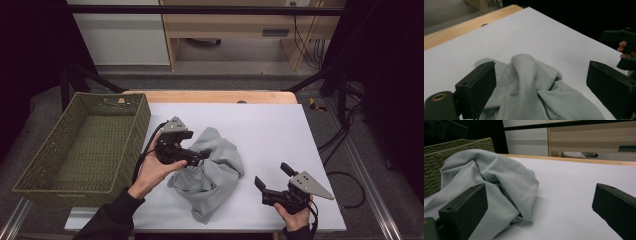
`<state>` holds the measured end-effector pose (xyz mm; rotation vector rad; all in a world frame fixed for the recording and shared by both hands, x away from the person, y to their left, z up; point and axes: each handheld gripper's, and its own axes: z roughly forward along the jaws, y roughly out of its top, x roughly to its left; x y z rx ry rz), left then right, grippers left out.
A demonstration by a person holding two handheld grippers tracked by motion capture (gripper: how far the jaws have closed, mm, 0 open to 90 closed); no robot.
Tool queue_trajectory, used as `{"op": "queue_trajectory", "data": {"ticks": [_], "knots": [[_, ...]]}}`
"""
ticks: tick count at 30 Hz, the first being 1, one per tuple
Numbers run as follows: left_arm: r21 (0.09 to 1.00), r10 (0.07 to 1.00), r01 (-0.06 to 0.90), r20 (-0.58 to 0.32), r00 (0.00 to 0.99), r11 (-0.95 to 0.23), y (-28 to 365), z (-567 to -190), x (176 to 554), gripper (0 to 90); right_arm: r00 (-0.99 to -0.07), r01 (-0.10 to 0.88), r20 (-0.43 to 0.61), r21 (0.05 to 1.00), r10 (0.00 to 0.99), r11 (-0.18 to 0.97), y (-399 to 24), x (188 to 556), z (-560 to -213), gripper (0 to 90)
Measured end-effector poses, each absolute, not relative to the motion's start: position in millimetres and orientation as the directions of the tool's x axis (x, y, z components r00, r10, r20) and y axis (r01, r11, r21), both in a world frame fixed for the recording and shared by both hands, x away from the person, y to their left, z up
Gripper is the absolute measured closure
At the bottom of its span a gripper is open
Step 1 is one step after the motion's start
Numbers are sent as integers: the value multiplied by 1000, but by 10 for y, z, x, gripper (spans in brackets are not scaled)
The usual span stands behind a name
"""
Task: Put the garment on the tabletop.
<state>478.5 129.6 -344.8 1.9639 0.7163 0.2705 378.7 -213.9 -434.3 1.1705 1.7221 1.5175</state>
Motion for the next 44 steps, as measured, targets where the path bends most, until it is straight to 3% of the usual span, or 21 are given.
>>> {"op": "queue_trajectory", "data": {"ticks": [19, 44], "knots": [[933, 677, 314, -119, 726, -173, 1973, -3741, 4228, 27, -465, 240, 127, 971, 876, -13, -2168, 3783, -4334, 4], [931, 743, 353, -170, 648, -94, 2489, -4070, 3990, 19, -463, 243, 126, 970, 877, -11, -2213, 3781, -4344, 4]]}}
